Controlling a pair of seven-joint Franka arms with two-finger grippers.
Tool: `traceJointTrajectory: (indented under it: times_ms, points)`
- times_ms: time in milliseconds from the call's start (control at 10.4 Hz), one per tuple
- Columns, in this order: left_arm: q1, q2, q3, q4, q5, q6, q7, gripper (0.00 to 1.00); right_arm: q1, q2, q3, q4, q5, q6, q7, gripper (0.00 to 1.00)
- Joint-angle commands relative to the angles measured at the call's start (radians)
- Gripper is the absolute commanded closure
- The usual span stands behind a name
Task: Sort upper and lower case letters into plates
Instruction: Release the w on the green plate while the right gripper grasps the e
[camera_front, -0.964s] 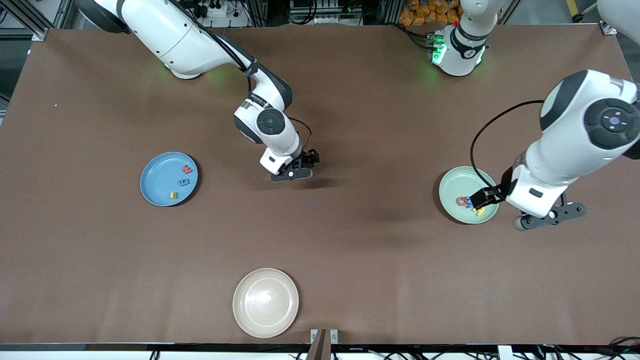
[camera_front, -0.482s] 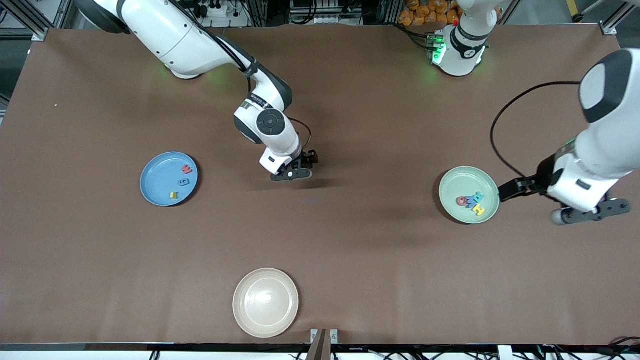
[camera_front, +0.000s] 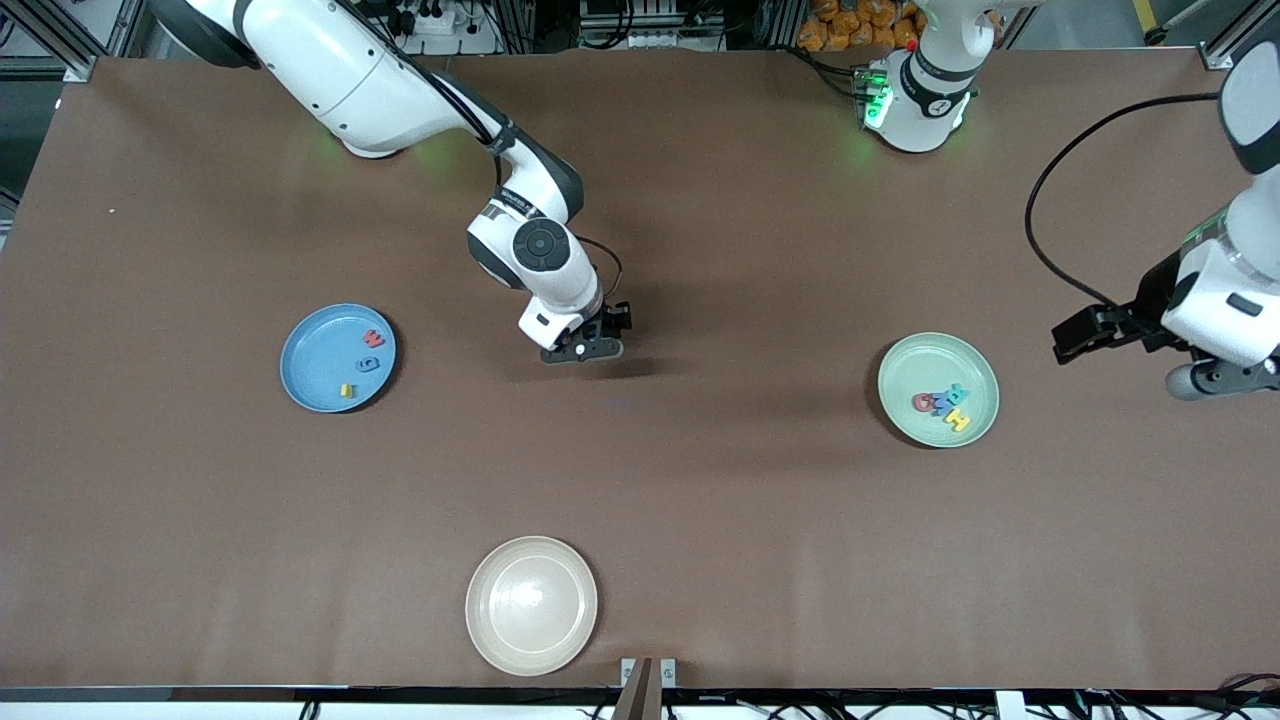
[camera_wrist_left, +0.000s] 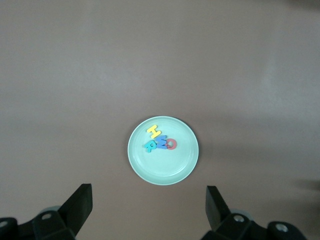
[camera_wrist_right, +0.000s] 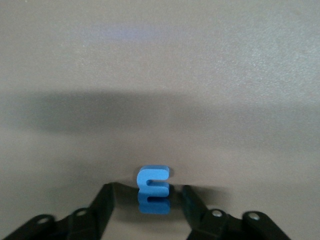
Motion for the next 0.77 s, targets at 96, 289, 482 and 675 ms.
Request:
traceJointTrajectory:
  times_ms: [96,289,482,675]
  points:
    - [-0.066,-0.09,0.14,-0.071,-0.068,-0.041,0.077,0.0,-0.007,0.016,0.008,0.008,-0.028,0.001,0.028,0.8]
    - [-0.063,-0.106,0.137,-0.069,-0.071,-0.06,0.076,0.0,-0.01,0.015,0.008,0.008,-0.028,-0.006,0.028,1.0]
    - [-0.055,-0.109,0.119,-0.062,-0.074,-0.061,0.061,0.0,-0.016,0.009,0.008,0.011,-0.025,-0.006,0.028,1.0]
    - [-0.063,-0.101,0.09,-0.061,-0.059,-0.058,0.054,0.0,-0.022,-0.007,0.019,0.056,-0.017,-0.047,0.037,1.0]
